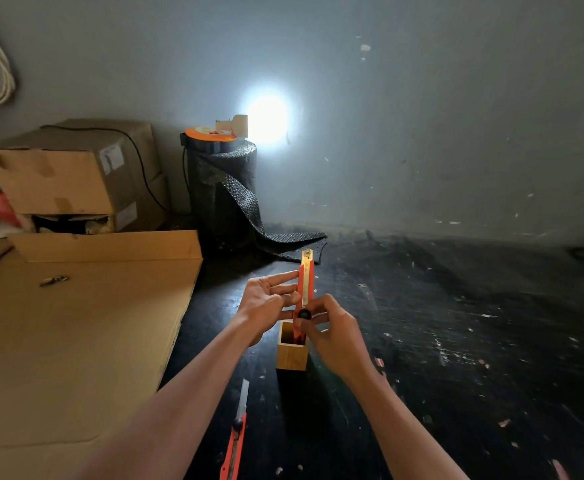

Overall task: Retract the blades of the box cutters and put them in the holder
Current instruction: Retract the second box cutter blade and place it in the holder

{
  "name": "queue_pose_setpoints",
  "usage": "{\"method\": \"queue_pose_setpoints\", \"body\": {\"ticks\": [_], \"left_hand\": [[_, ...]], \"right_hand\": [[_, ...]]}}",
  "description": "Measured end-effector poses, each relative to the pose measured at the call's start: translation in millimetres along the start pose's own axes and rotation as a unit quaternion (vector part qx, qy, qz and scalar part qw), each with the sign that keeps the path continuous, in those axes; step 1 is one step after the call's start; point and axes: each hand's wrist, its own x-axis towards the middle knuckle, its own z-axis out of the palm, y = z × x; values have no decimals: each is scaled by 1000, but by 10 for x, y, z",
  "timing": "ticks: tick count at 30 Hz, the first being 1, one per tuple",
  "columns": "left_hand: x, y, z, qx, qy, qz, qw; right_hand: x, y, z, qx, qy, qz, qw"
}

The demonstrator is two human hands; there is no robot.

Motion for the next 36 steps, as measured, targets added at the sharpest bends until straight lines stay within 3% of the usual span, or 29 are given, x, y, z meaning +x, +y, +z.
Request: {"method": "queue_pose_setpoints", "body": {"ticks": [6, 11, 16, 20, 29, 36], "left_hand": [[-17, -59, 0, -2, -3, 1, 1000], [-42, -207, 16, -17, -26, -8, 999], [39, -376, 19, -1, -2, -15, 1000], [185, -614, -93, 115, 60, -20, 991], [447, -1133, -168, 325, 64, -78, 940], [686, -1390, -100, 331, 69, -119, 934]], "right_hand": [[5, -29, -12, 20, 6, 16, 1000], [141, -16, -65, 135, 26, 52, 989], [315, 149, -20, 121, 21, 39, 992], [440, 273, -1, 117, 15, 56, 991], [792, 780, 209, 63, 8, 109, 992], [1025, 1053, 458, 24, -24, 138, 990]]}}
